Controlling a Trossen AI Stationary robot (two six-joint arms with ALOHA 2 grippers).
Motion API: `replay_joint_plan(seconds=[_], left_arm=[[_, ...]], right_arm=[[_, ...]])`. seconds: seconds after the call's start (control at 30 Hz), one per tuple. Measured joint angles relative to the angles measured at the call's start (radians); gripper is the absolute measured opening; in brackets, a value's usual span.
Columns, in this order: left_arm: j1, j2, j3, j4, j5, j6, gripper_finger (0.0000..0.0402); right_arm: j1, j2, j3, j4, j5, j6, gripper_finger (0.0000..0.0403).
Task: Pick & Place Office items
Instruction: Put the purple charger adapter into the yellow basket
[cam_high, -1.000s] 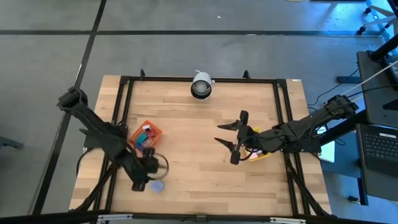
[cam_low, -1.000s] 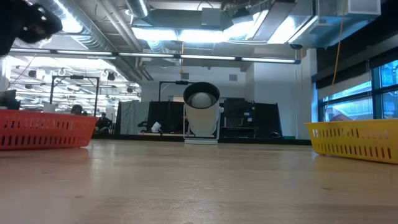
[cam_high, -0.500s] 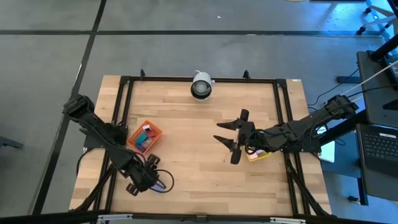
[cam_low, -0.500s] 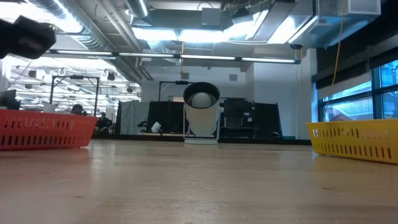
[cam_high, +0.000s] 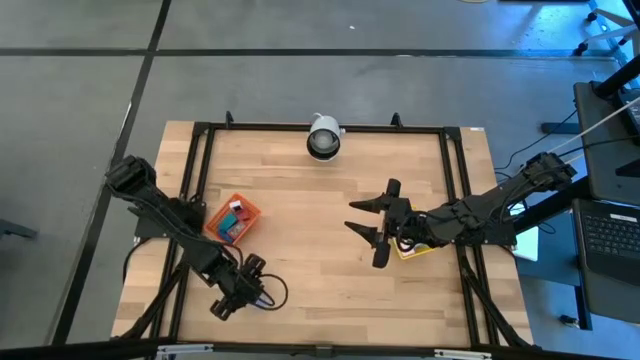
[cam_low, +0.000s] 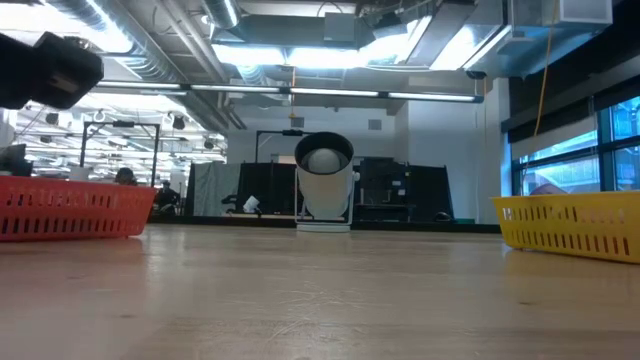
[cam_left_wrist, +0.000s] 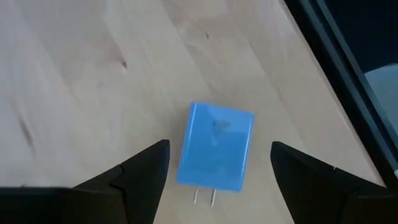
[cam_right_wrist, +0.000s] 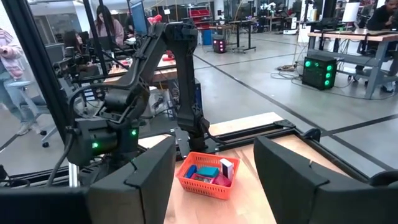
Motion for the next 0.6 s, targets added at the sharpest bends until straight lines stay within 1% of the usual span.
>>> replay_joint_plan(seconds=[0.1, 0.37, 0.5, 0.6], left_arm=[[0.000, 0.023, 0.000, 0.027, 0.011, 0.001, 0.0275], [-0.003, 0.112, 0.000, 0.033, 0.025, 0.003, 0.0275], [-0.003, 0.152, 0.000, 0.030, 0.025, 0.028, 0.0276], [-0.003, 0.170, 0.002, 0.028, 0.024, 0.031, 0.0275]], right_arm=[[0.006, 0.000, 0.000, 0.000, 0.000, -0.001, 0.0217], [0.006, 0.000, 0.000, 0.000, 0.000, -0.004, 0.0217], [0.006, 0.000, 0.000, -0.001, -0.004, -0.005, 0.0217], [0.006, 0.000, 0.000, -0.001, -0.027, -0.007, 0.0217]])
